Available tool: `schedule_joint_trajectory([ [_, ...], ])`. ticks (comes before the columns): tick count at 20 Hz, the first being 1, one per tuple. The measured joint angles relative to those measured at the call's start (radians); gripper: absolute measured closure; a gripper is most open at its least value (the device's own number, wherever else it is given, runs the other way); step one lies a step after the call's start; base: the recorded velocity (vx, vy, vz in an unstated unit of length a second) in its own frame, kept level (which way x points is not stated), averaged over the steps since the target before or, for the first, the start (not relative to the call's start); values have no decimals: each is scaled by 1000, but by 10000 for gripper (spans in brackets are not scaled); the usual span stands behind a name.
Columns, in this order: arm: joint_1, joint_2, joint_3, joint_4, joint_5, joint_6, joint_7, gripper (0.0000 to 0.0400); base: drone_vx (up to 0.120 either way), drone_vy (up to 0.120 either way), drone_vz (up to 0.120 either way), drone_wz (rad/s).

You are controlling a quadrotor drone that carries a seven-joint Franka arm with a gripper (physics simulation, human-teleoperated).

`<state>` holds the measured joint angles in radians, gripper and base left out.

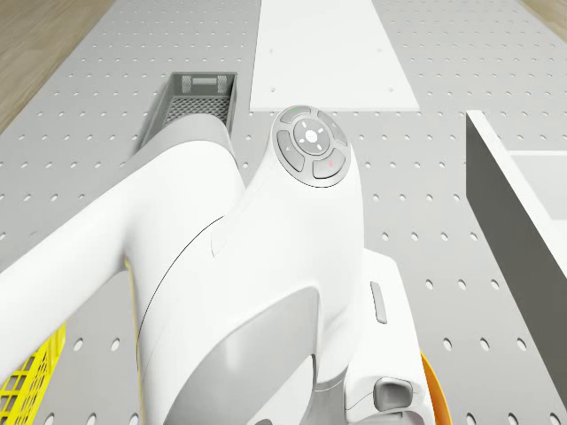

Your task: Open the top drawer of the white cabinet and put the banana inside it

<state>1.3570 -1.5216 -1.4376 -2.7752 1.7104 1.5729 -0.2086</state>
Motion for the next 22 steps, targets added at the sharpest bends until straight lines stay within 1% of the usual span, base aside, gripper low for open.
schedule_joint_trajectory([
  [2,1,-4,0,0,-2,4,0,0,120,0,-120,0],
  [8,2,-16,-1,0,-6,14,-2,0,120,0,0,0],
  [13,3,-24,-1,1,-10,22,-3,0,120,0,-120,0],
  [22,5,-37,-2,1,-15,34,-4,0,120,0,0,0],
])
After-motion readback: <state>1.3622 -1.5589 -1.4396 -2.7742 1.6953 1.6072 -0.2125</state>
